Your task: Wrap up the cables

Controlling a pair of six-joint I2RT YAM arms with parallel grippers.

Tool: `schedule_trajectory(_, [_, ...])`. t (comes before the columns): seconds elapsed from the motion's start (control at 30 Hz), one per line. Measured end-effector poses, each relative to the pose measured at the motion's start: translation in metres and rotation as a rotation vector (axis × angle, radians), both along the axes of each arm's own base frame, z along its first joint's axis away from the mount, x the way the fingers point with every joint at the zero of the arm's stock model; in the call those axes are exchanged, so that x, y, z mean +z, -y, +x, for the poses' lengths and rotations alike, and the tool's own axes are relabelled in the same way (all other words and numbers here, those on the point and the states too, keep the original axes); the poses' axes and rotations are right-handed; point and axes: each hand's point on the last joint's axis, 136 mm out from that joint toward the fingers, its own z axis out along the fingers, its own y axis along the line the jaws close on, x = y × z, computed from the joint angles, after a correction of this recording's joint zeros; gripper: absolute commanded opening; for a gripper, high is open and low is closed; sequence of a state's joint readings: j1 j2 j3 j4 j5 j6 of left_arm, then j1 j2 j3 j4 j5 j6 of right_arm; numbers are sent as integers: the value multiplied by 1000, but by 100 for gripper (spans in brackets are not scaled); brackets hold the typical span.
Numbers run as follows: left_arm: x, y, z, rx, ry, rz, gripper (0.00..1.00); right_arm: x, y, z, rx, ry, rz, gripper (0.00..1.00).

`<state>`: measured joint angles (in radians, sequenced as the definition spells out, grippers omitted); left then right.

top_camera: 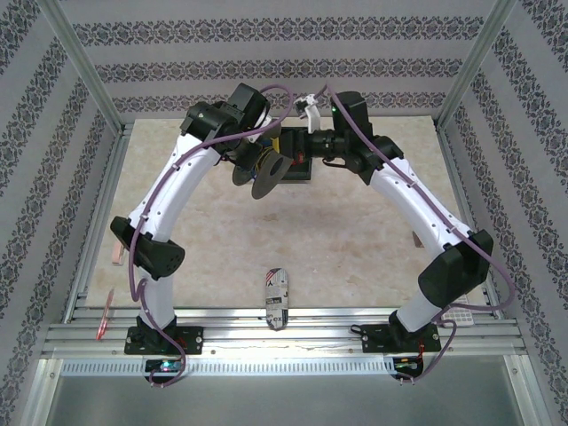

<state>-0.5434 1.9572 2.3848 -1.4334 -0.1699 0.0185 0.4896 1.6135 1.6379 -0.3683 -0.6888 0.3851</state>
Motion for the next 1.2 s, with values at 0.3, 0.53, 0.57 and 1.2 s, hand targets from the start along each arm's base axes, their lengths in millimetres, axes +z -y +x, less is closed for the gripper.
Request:
schedule_trajectory(0.3, [-7, -5, -1, 17, -46, 48, 0, -10, -21, -9, -10, 31, -99, 0])
schedule_trajectory(0.53, [-15, -2, -5, 7, -94, 39, 0, -18, -16, -13, -29, 60, -200, 0])
schedule_trajectory(0.57, [-14, -1, -6, 5, -94, 33, 0, -18, -16, -13, -26, 70, -210, 0])
schedule_trajectory(1.2, [-5, 15, -27, -82, -179, -108, 0, -8, -21, -63, 231, 362, -322, 6])
